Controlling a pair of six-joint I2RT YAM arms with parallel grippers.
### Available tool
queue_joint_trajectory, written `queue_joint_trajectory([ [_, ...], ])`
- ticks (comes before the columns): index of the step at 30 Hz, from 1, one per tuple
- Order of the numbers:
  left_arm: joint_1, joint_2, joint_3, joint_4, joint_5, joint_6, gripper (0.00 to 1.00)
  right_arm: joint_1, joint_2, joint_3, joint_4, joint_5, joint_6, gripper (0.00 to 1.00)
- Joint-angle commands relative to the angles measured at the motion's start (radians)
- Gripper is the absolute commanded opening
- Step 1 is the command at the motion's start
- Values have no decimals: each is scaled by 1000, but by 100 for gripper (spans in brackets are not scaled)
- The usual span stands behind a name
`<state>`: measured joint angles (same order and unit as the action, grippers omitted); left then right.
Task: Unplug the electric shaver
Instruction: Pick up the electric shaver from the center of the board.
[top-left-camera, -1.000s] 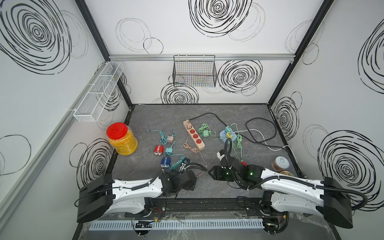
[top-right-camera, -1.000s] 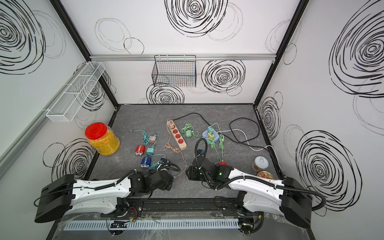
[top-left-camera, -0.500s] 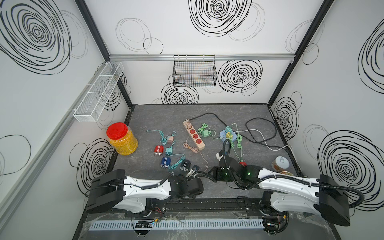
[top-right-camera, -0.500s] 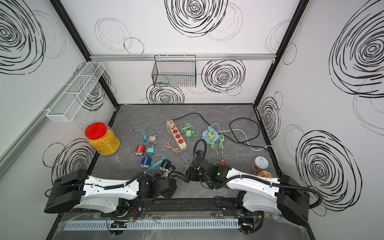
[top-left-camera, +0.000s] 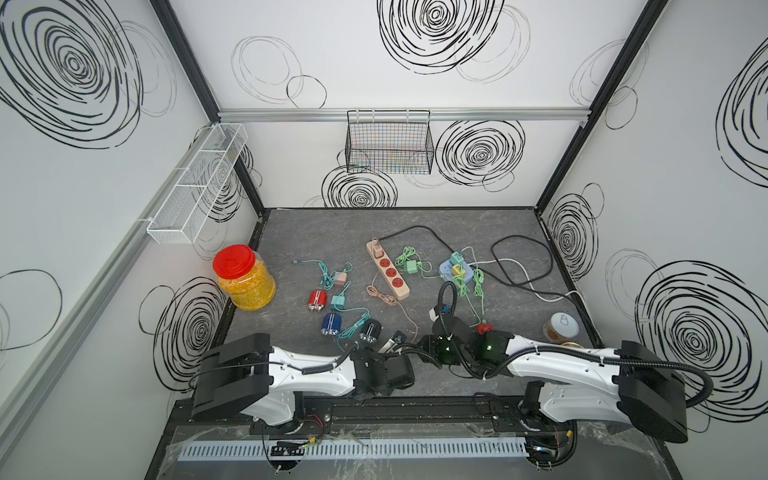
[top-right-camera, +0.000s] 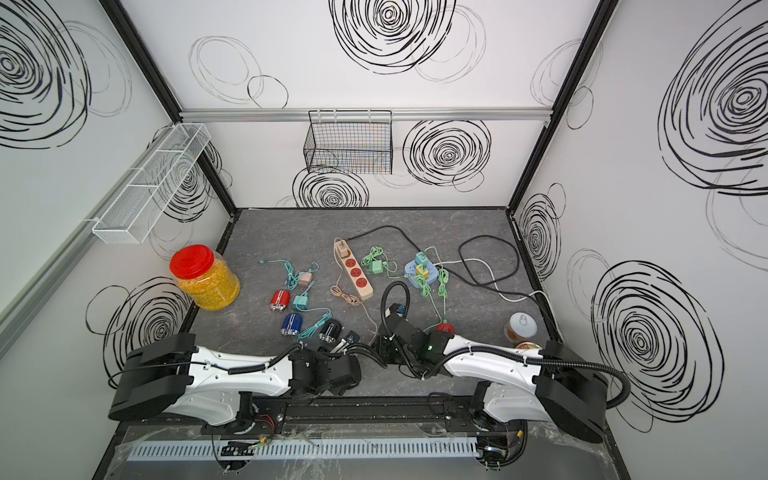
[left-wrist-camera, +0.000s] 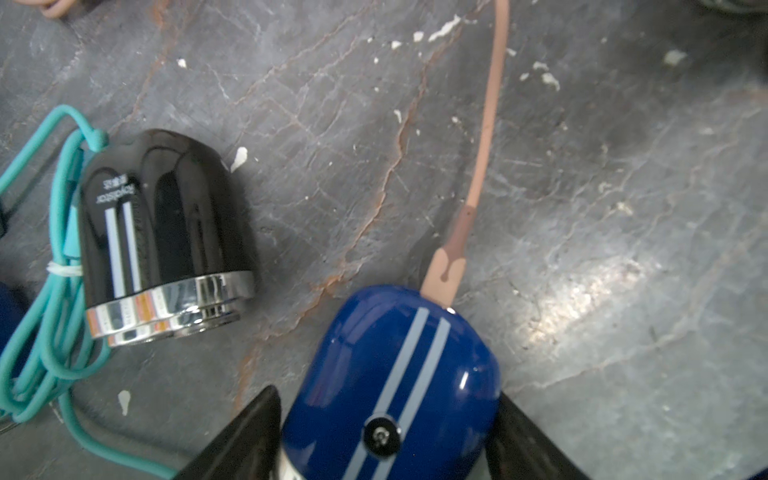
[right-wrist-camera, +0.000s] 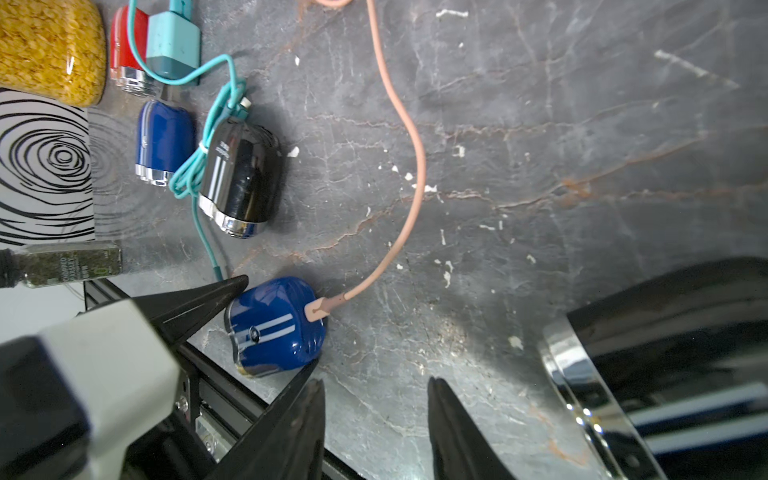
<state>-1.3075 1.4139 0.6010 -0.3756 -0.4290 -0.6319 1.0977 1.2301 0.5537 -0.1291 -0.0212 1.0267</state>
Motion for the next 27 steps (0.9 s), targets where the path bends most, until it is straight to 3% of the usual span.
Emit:
queue_joint_trajectory([
  [1, 2, 28, 0, -17, 27, 29, 64, 10, 15, -5, 55, 0, 24, 44],
  [3, 2, 18, -5, -16, 43, 28, 50, 8, 17, -6, 58, -1, 25, 44],
  [6, 6, -15, -17, -9, 52, 28, 40, 7, 23, -6, 70, -2, 24, 44],
  [18, 80, -257, -92, 75, 79, 14, 23, -65, 76, -9, 239, -45, 68, 46],
  [27, 126, -346, -122, 88, 124, 6, 21, -119, 212, 15, 455, -175, 108, 43],
])
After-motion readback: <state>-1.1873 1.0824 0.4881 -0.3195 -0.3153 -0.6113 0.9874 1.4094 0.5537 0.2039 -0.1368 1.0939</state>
